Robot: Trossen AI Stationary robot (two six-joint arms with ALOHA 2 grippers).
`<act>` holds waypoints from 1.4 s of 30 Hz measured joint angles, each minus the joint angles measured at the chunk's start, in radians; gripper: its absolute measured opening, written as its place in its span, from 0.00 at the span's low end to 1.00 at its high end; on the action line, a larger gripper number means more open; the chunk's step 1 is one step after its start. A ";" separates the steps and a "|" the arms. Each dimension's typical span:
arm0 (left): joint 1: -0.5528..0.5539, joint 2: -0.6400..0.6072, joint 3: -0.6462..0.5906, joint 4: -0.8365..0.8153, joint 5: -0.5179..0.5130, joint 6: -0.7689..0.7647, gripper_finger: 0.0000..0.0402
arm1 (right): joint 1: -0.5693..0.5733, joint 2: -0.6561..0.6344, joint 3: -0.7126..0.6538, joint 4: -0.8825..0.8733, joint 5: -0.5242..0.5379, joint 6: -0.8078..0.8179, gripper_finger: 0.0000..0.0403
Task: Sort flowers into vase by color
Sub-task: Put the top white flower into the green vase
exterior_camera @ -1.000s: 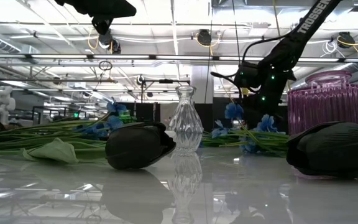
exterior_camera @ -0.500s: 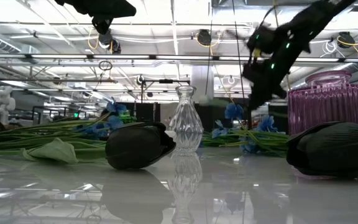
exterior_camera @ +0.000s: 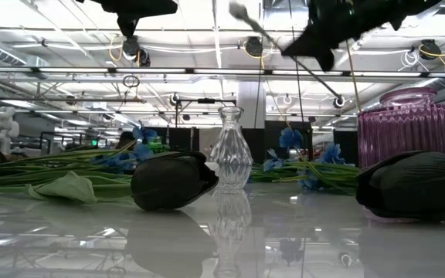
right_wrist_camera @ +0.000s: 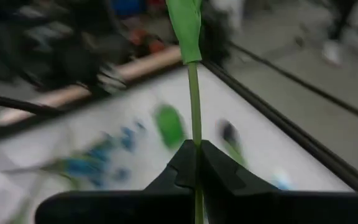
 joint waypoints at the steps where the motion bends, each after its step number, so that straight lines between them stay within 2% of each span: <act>1: 0.000 0.000 0.000 0.002 -0.007 -0.014 0.02 | 0.032 0.009 -0.007 0.067 -0.001 0.006 0.01; 4: 0.000 -0.007 0.005 -0.002 -0.019 -0.056 0.02 | 0.119 0.040 -0.052 0.281 -0.001 0.027 0.01; 9: -0.019 -0.070 0.029 0.022 -0.018 -0.104 0.02 | 0.256 0.144 -0.186 0.735 0.012 0.065 0.01; 13: -0.045 -0.069 0.008 0.010 -0.032 -0.104 0.02 | 0.317 0.261 -0.236 0.921 0.094 0.092 0.01; 18: -0.044 0.016 -0.026 0.094 -0.064 -0.111 0.03 | 0.334 0.368 -0.235 0.987 0.115 0.090 0.00; 26: -0.045 0.154 -0.031 0.268 -0.064 -0.104 0.20 | 0.341 0.411 -0.234 1.039 0.115 0.157 0.00; 30: -0.045 0.209 -0.031 0.411 -0.061 -0.101 0.25 | 0.356 0.411 -0.233 1.044 0.114 0.157 0.00; 35: -0.045 0.278 -0.031 0.552 -0.060 -0.056 0.26 | 0.383 0.411 -0.186 0.997 0.112 0.131 0.00; 42: -0.038 0.352 -0.031 0.716 -0.060 -0.023 0.26 | 0.410 0.411 -0.110 0.815 0.112 0.058 0.00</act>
